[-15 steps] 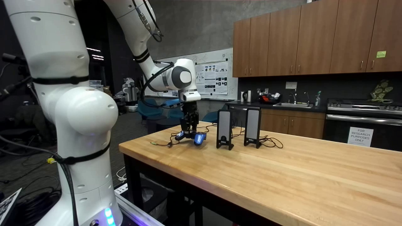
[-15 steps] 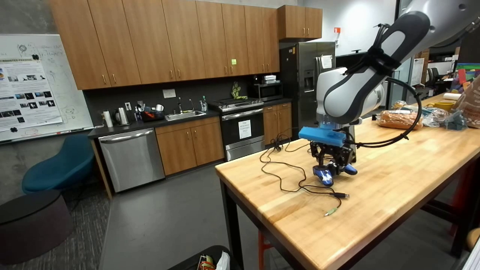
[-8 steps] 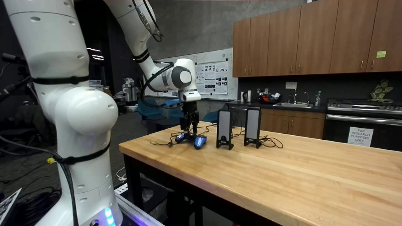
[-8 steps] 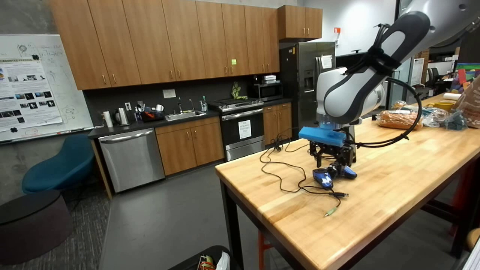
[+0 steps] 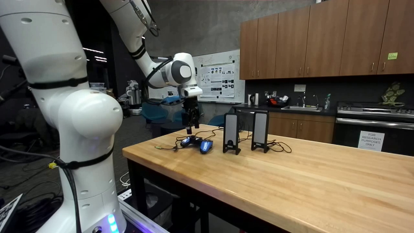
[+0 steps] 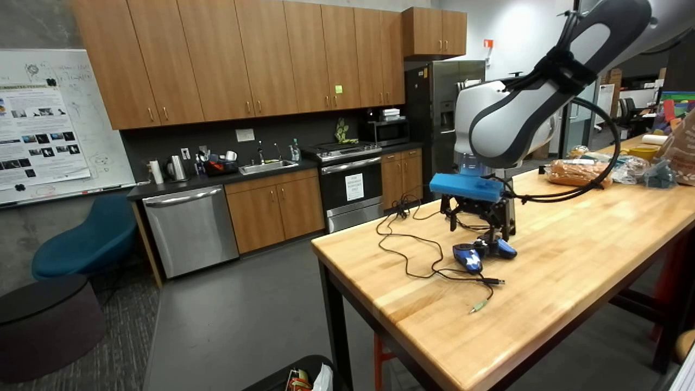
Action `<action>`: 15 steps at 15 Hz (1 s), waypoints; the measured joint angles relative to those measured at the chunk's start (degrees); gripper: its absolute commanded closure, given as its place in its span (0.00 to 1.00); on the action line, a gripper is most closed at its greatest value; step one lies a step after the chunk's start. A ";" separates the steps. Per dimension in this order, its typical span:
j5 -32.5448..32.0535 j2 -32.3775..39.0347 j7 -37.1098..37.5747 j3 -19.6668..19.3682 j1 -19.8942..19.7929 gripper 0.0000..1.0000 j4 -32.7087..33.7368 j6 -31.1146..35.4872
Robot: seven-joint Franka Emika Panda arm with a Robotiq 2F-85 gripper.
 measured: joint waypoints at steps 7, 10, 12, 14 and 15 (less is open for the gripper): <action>0.07 -7.28 -14.56 0.83 2.17 0.00 -1.11 -3.61; 0.88 -9.23 -23.84 0.82 3.02 0.00 -1.29 -3.61; 1.32 -10.37 -29.33 0.83 3.59 0.00 -1.33 -3.72; 2.06 -11.41 -34.88 0.84 4.16 0.00 -1.38 -4.03; 2.45 -11.87 -37.66 0.84 4.47 0.00 -1.39 -4.45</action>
